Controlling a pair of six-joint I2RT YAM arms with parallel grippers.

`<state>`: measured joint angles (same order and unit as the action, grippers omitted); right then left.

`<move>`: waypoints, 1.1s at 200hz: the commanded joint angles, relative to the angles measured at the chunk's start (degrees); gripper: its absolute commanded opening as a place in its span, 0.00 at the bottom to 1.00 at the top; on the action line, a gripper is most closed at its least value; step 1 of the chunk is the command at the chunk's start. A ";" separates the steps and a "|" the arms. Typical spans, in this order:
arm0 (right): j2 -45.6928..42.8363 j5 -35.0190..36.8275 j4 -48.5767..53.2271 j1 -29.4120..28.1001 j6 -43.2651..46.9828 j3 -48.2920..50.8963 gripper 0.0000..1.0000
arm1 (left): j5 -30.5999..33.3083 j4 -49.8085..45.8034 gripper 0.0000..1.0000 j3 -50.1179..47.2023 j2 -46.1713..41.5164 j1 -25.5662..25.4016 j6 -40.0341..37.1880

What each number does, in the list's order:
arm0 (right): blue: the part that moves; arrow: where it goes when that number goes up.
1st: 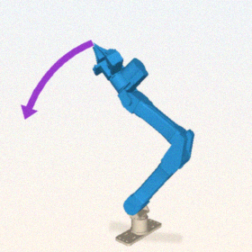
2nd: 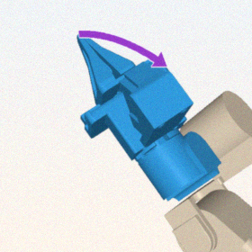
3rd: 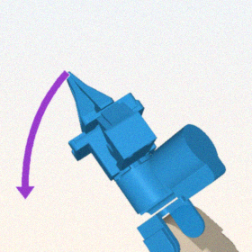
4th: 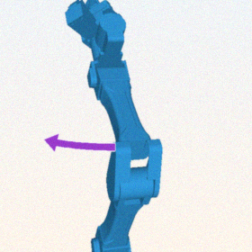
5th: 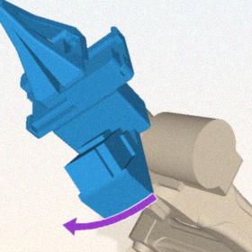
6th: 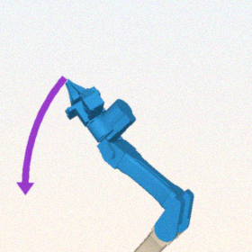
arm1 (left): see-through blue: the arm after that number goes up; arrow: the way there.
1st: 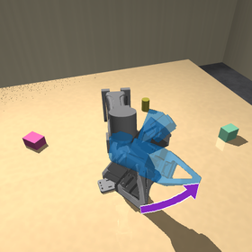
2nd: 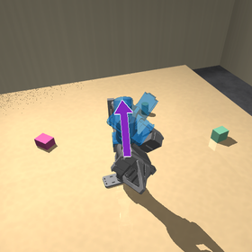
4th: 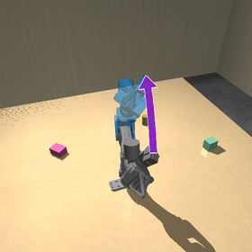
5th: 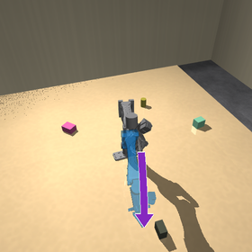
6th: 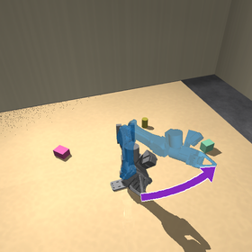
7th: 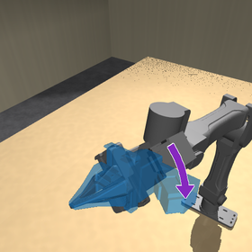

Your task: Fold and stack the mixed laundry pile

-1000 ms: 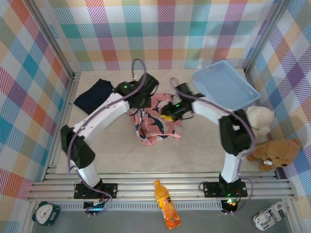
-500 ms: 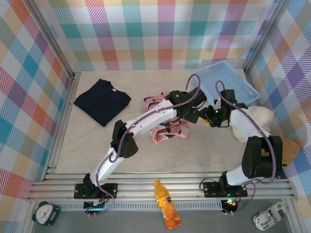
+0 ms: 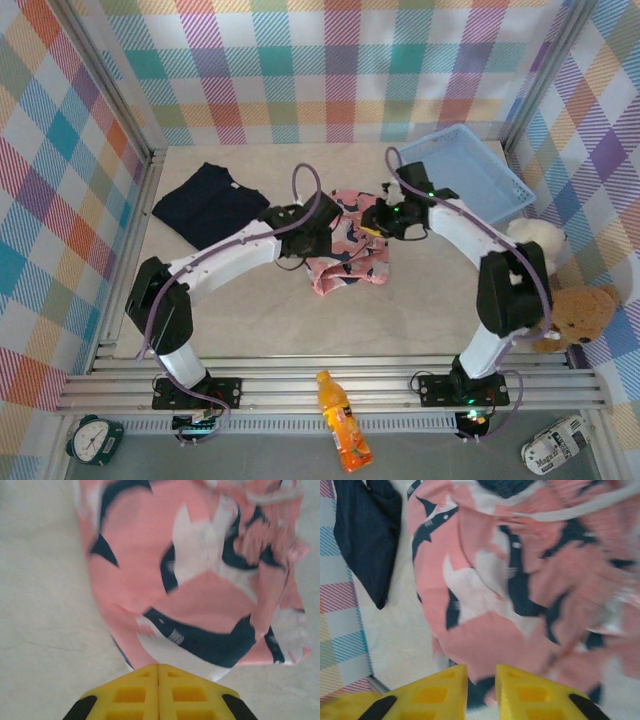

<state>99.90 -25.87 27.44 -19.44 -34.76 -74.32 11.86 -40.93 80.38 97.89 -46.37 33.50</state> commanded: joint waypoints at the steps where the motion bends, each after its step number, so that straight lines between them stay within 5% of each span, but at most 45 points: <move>1: 8.24 -2.79 -3.11 -1.24 -4.12 -4.78 0.19 | -6.18 10.57 0.08 -4.36 1.87 -1.08 3.10; 60: 23.94 0.93 -2.22 -0.34 -9.05 -11.07 0.19 | -5.68 10.48 0.00 -8.23 15.01 -1.71 4.17; 105: 25.57 -2.07 1.83 1.14 -5.43 -17.60 0.24 | -5.09 1.30 0.00 -6.11 9.51 -6.03 4.38; 112: 24.09 -2.31 2.85 1.08 -4.24 -17.95 0.27 | -3.61 -0.33 0.10 -4.73 7.87 -5.82 4.87; 127: 19.19 -2.31 4.30 1.24 -2.14 -17.05 0.37 | 0.08 -3.10 0.55 -1.09 4.25 -3.86 6.78; 141: 14.57 -1.14 5.82 1.73 -0.13 -15.27 0.50 | 0.70 -3.30 0.74 1.09 2.00 -0.57 8.29; 165: 8.39 2.22 8.73 2.99 3.62 -12.17 0.71 | -3.15 3.50 0.84 -0.62 -0.10 6.86 11.26; 220: 5.89 11.28 10.35 8.00 13.96 -7.78 0.90 | -13.96 21.23 0.92 -4.94 5.80 14.03 9.40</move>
<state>103.77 -20.38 34.68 -12.82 -28.16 -84.49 4.86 -28.25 77.67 99.29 -32.47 43.90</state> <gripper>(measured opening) 0.871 0.914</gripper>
